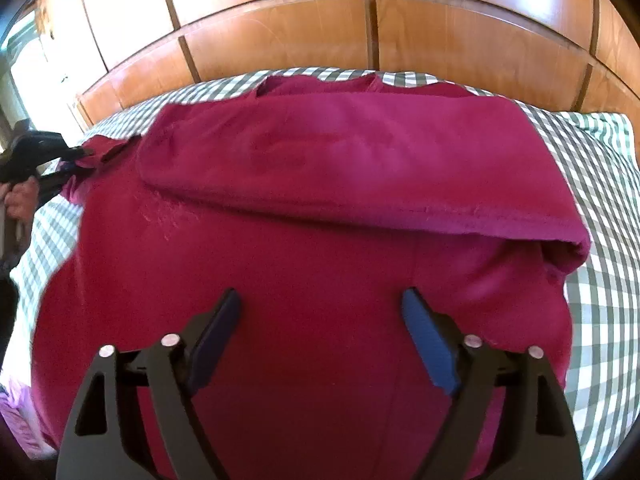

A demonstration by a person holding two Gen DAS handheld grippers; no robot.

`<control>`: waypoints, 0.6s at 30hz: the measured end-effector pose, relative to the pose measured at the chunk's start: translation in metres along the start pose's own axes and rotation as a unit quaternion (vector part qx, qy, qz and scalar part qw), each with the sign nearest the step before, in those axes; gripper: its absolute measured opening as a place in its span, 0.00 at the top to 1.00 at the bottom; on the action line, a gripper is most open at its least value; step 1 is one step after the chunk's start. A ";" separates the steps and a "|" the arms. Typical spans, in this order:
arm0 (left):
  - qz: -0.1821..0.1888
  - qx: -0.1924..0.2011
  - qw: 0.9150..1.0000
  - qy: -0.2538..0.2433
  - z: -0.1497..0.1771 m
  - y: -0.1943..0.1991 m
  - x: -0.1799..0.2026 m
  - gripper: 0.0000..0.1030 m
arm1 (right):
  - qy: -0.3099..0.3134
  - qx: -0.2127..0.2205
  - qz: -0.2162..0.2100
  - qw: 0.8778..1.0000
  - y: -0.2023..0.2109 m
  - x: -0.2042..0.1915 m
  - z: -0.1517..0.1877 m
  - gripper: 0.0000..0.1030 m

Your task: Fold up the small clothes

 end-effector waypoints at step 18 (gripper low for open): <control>0.184 -0.061 0.976 -0.097 0.114 0.038 0.143 0.93 | -0.340 -0.053 -0.355 0.869 -0.028 -0.040 -0.094 0.14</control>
Point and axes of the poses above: each gripper's, at about its wrist camera, not at the fingertips, and y roughly against the way its jaws point, x to its right, z to its underside, the point moved 1 cm from there along -y, roughly the way its jaws point, and after that the axes turned 9 degrees about x, right-handed, at the moved point
